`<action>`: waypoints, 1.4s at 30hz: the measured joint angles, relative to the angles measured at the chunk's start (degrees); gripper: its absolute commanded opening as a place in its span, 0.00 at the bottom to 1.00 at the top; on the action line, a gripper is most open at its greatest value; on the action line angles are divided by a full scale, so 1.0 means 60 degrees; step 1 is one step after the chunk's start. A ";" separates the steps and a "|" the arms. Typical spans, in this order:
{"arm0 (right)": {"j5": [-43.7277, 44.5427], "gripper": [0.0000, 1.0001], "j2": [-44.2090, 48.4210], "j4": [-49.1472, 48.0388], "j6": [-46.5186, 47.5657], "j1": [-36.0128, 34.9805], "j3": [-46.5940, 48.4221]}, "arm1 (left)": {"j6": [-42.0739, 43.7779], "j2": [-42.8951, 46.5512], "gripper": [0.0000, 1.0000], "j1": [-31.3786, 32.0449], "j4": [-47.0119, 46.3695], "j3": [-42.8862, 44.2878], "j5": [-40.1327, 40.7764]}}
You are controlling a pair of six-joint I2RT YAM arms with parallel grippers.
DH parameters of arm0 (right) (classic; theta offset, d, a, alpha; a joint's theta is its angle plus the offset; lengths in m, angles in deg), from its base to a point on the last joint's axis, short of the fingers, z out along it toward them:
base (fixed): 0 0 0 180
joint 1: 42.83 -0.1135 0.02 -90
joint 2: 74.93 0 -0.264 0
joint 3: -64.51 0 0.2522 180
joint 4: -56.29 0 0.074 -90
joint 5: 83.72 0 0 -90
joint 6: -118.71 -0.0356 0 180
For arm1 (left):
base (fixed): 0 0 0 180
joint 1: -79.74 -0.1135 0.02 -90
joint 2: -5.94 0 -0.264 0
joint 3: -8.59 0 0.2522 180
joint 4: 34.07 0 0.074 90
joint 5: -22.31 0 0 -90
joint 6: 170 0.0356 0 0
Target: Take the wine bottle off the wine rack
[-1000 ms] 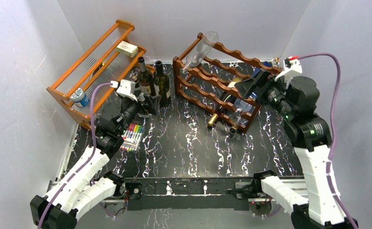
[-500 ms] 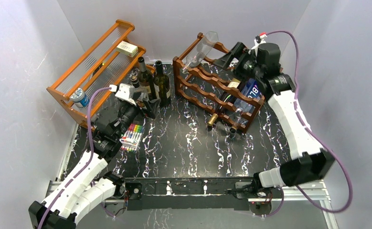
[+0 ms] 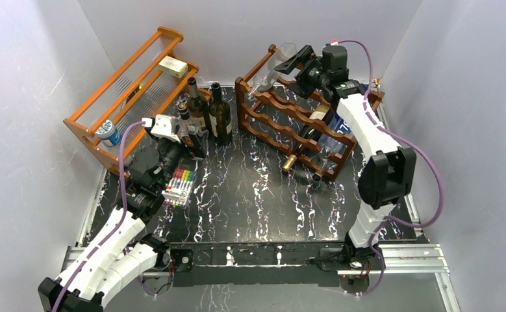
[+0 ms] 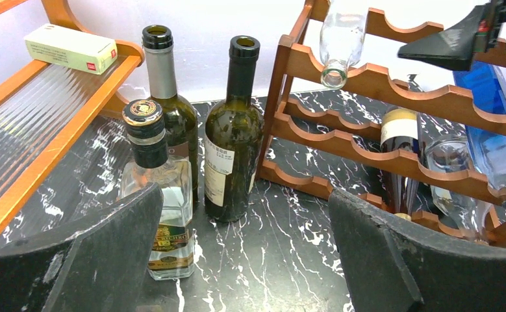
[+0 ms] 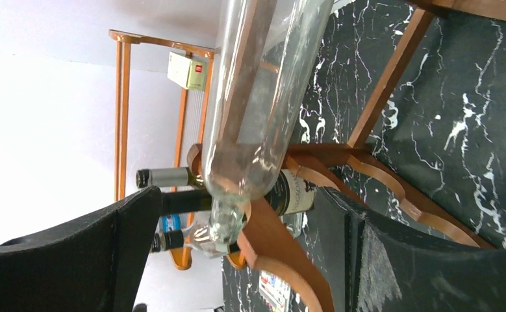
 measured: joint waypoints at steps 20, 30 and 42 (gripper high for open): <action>0.0310 0.95 -0.2503 -0.1785 -0.1668 -0.0233 0.1118 | 0.0069 0.0015 0.98 0.0000 -0.0004 -0.0011 0.0164; 0.0025 0.60 -0.2994 -0.2816 -0.2313 -0.0240 0.1362 | 0.0066 -0.0011 0.98 0.0000 -0.0011 -0.0124 0.0149; -0.0270 0.41 -0.3133 -0.3151 -0.2820 -0.0233 0.1468 | 0.0058 -0.0211 0.98 0.0000 -0.0015 -0.0142 0.0055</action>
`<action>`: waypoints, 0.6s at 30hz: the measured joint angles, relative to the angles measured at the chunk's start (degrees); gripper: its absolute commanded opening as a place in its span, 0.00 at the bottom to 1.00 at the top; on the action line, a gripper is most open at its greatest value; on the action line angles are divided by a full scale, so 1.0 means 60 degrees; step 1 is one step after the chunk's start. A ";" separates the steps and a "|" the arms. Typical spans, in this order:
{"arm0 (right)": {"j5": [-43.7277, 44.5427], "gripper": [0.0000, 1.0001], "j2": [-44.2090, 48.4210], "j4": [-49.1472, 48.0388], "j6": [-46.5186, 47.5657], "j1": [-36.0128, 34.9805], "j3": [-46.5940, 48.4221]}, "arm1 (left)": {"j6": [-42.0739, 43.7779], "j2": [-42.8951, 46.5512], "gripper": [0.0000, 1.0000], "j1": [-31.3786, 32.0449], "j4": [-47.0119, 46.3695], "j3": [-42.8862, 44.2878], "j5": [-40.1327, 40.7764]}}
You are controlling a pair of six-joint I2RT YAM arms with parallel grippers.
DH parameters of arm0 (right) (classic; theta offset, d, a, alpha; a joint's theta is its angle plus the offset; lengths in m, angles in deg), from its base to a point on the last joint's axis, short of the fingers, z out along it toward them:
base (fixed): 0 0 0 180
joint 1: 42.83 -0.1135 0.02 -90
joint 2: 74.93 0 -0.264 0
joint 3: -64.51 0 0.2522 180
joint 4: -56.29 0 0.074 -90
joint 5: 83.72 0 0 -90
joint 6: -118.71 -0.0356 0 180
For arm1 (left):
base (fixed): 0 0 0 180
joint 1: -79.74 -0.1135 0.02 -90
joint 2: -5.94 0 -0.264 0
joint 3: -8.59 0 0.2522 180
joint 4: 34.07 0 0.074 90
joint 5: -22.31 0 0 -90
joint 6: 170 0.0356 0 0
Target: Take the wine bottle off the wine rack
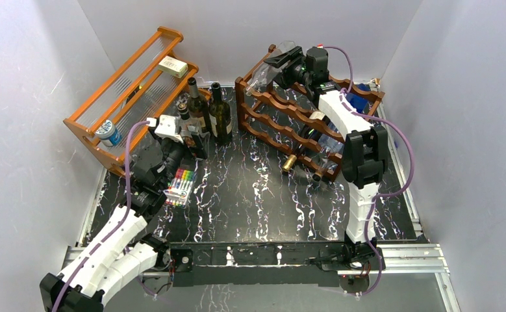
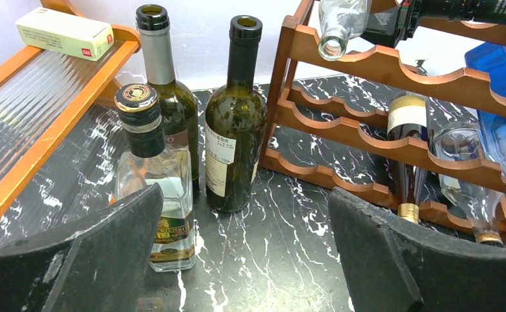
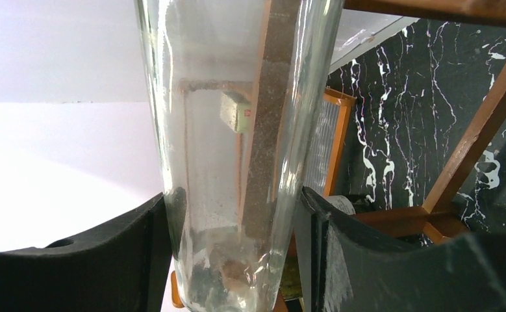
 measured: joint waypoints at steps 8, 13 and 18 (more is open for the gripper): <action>-0.0160 0.41 0.0550 -0.0080 -0.0219 0.0040 -0.0353 | -0.0084 -0.0262 0.98 0.0000 0.0004 0.0000 -0.0091; -0.0430 0.41 0.2295 -0.0521 -0.0401 0.0233 -0.1814 | -0.0142 -0.0463 0.98 0.0000 0.0007 0.0000 -0.0186; -0.0765 0.41 0.4258 -0.1151 -0.0601 0.0532 -0.3504 | -0.0186 -0.0659 0.98 0.0000 0.0004 0.0000 -0.0302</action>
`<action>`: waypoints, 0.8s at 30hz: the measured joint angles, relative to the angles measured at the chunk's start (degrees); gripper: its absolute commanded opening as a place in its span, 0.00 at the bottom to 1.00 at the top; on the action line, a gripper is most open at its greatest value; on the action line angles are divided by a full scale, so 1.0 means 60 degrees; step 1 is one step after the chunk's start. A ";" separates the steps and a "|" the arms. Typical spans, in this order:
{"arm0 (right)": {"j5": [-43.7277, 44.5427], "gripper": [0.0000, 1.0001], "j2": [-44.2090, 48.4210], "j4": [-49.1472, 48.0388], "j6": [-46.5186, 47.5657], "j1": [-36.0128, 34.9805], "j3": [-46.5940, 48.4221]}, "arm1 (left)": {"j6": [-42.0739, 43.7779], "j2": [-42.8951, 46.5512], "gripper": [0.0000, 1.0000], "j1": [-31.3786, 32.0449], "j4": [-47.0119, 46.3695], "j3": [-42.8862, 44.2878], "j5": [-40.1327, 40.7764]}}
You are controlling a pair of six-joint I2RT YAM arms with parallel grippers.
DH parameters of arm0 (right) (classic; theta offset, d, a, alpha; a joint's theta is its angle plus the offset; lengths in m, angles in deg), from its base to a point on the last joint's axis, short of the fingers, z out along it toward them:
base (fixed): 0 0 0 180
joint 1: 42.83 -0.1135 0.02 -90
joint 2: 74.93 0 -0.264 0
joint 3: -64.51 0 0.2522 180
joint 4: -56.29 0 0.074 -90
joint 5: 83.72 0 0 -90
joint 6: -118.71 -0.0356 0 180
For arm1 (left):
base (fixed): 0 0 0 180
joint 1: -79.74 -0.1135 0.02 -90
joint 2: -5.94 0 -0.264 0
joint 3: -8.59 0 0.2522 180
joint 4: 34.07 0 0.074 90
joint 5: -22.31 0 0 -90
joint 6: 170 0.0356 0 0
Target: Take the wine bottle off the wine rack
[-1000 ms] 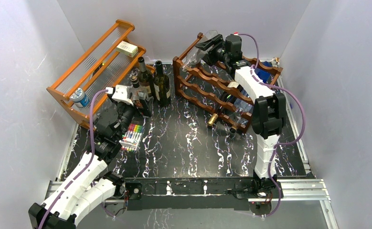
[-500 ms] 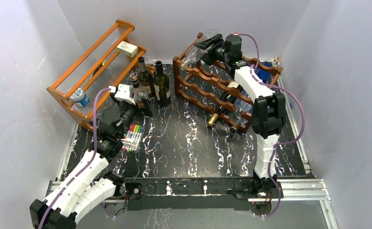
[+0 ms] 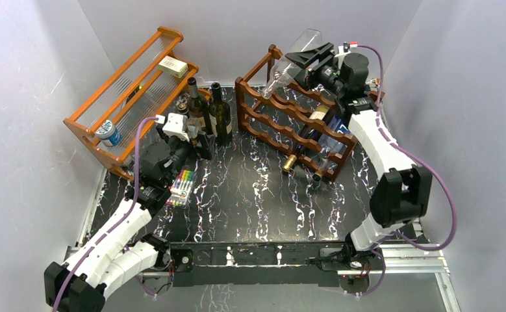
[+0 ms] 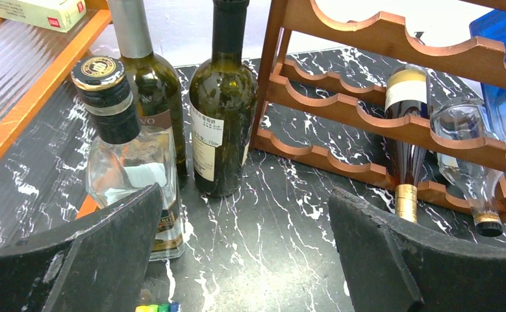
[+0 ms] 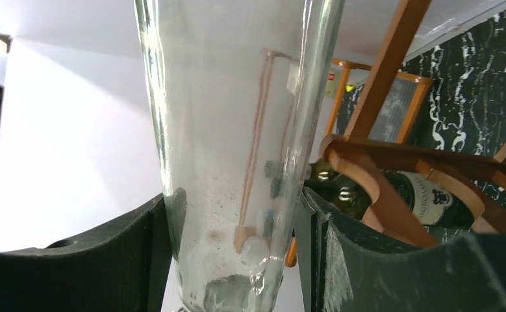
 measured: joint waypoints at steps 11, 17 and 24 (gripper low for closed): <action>-0.0874 0.43 0.2583 0.1337 0.0725 0.0266 -0.1308 | -0.0248 -0.0386 0.98 0.0000 -0.0579 -0.0331 -0.0750; -0.1009 0.43 0.4313 0.1621 0.1038 0.0266 -0.2404 | -0.0357 -0.0929 0.98 0.0175 -0.1428 -0.0765 -0.1661; -0.1515 0.43 0.4819 0.1534 0.0732 0.0266 -0.3843 | 0.0299 -0.1053 0.98 0.1151 -0.2940 -0.2036 -0.2535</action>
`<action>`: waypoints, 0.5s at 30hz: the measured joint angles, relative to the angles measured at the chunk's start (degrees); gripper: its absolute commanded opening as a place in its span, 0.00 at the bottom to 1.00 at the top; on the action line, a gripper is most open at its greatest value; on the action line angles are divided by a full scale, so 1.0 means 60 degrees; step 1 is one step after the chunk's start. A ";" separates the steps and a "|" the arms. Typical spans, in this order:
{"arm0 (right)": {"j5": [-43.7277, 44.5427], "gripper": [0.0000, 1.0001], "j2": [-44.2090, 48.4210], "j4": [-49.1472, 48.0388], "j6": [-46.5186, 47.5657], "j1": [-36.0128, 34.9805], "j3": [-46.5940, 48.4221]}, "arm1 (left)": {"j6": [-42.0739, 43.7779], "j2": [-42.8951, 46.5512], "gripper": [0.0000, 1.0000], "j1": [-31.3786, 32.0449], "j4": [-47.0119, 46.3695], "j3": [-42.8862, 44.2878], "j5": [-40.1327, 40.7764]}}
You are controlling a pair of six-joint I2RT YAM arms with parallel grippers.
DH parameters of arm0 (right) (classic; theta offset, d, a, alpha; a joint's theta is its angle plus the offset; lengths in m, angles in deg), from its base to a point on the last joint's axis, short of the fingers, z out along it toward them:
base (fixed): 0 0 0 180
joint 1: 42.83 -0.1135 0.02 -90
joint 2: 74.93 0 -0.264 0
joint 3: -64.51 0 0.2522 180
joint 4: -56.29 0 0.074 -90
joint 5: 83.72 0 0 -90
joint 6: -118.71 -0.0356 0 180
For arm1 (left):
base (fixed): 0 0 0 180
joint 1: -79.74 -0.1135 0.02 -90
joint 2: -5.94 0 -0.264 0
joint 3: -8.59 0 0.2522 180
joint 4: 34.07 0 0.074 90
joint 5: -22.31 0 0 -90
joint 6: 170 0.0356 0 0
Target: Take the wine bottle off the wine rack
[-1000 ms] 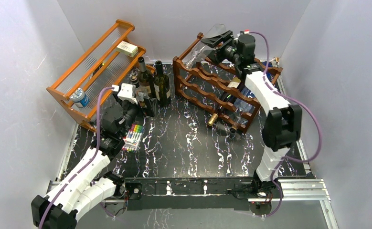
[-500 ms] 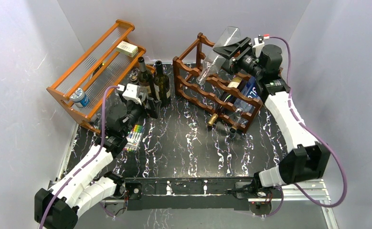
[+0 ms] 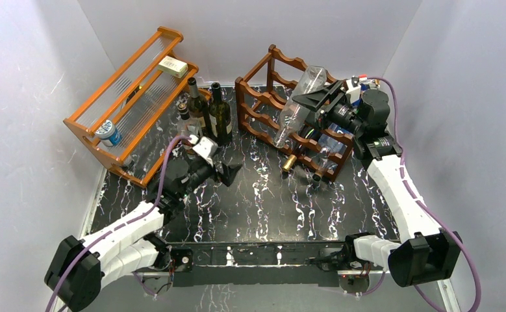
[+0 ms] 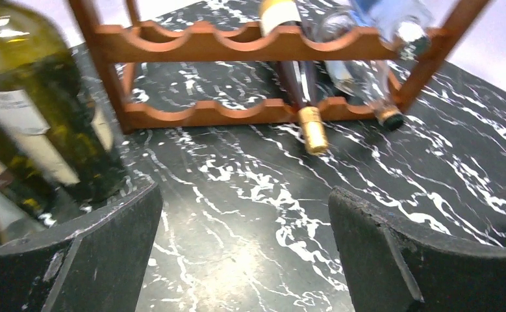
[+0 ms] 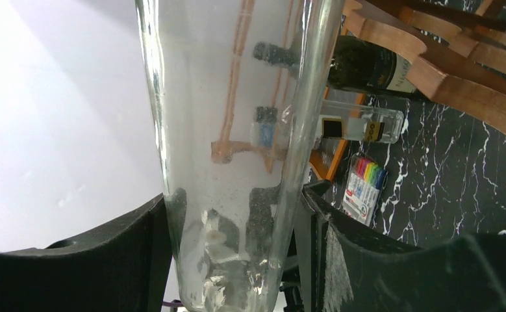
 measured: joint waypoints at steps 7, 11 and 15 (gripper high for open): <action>-0.0346 0.43 0.0095 0.0058 -0.0259 0.0000 -0.0117 | 0.0922 -0.0095 0.98 0.0943 -0.1938 -0.0412 -0.0736; -0.0586 0.43 0.0211 -0.0091 -0.0637 0.0000 -0.0098 | 0.1508 -0.0481 0.95 0.1231 -0.2579 0.0648 -0.0925; -0.0787 0.43 0.0259 -0.0525 -0.1293 0.0000 -0.0102 | 0.2408 -0.0831 0.89 0.1523 -0.3410 0.1545 -0.1162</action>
